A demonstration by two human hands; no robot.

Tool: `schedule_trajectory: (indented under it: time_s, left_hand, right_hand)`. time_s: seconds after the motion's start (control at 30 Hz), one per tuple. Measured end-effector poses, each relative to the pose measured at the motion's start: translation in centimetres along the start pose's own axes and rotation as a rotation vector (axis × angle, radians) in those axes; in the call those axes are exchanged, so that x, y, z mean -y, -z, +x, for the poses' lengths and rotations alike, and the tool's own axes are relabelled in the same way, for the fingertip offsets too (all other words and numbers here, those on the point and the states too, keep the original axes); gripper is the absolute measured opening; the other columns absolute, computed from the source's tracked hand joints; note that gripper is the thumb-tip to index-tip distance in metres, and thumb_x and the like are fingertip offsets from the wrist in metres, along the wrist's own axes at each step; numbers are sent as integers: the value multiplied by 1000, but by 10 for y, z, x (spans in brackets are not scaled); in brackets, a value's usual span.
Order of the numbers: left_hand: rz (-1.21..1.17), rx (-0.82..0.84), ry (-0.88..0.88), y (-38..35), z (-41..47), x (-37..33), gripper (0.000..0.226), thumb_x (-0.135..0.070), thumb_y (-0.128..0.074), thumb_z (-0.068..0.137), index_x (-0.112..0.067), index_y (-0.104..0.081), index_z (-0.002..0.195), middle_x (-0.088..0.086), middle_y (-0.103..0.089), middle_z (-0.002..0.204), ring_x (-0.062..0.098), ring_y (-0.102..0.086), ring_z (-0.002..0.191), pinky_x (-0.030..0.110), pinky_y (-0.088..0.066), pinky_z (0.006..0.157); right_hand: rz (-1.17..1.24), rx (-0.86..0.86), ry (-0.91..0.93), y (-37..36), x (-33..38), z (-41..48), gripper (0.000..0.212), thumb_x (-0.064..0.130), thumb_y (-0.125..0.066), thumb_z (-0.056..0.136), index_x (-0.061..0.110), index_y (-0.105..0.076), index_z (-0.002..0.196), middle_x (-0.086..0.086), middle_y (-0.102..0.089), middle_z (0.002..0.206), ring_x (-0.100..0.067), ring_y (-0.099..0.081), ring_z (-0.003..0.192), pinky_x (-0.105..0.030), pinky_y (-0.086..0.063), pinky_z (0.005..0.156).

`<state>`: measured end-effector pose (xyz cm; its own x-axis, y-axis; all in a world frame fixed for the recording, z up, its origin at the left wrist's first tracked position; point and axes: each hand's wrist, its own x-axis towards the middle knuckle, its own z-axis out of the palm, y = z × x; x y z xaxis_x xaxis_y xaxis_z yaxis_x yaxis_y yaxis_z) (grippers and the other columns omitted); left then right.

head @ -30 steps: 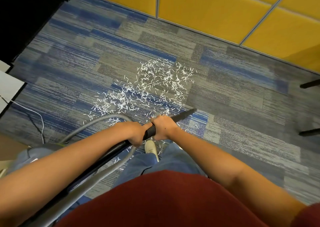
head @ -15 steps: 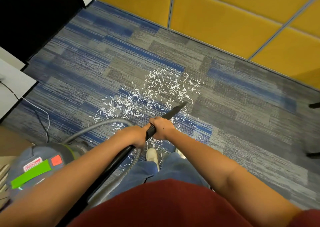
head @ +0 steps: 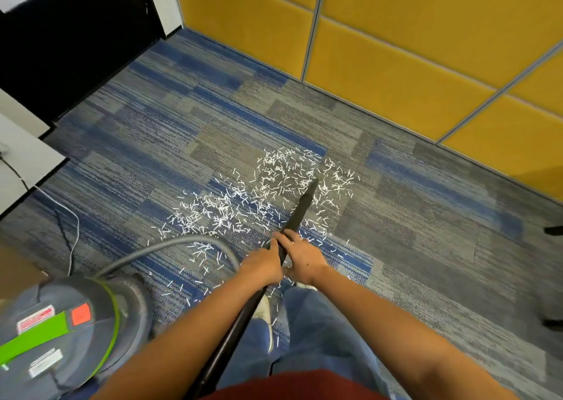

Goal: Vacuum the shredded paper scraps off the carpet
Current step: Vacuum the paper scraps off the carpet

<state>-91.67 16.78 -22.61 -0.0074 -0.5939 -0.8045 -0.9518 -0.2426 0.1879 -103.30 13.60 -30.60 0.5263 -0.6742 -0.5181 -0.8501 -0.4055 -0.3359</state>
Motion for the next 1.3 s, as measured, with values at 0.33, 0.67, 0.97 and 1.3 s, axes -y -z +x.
schedule_trajectory:
  time_s: [0.33, 0.67, 0.97, 1.3]
  left_hand:
    - [-359, 66, -49, 34, -4, -25, 64, -20, -60, 83, -14, -27, 137, 8, -58, 103, 24, -58, 92, 23, -40, 65]
    - [-254, -117, 15, 65, 41, -86, 65, -22, -57, 88, -14, -23, 142, 7, -57, 108, 24, -60, 95, 32, -48, 73]
    - [39, -209, 10, 42, 50, -120, 72, -11, -52, 91, -11, -10, 150, 13, -56, 123, 27, -56, 111, 37, -47, 87]
    - [9, -265, 24, 32, 43, -120, 74, -5, -53, 90, -18, -12, 151, 10, -58, 114, 23, -59, 102, 33, -49, 80]
  right_hand:
    - [-243, 12, 256, 51, -34, 28, 46, 33, -64, 77, 20, -52, 119, -7, -59, 112, -32, -64, 90, -36, -50, 72]
    - [-242, 3, 203, 111, -96, 57, 46, 23, -63, 82, 18, -49, 126, -7, -55, 121, -31, -62, 101, -40, -52, 85]
    - [-221, 85, 130, 84, -135, 63, 45, 24, -64, 86, 18, -45, 127, -9, -50, 127, -32, -60, 106, -44, -52, 86]
    - [-172, 127, 162, 81, -142, 67, 47, 22, -69, 83, 20, -46, 124, -6, -50, 122, -31, -59, 106, -45, -53, 84]
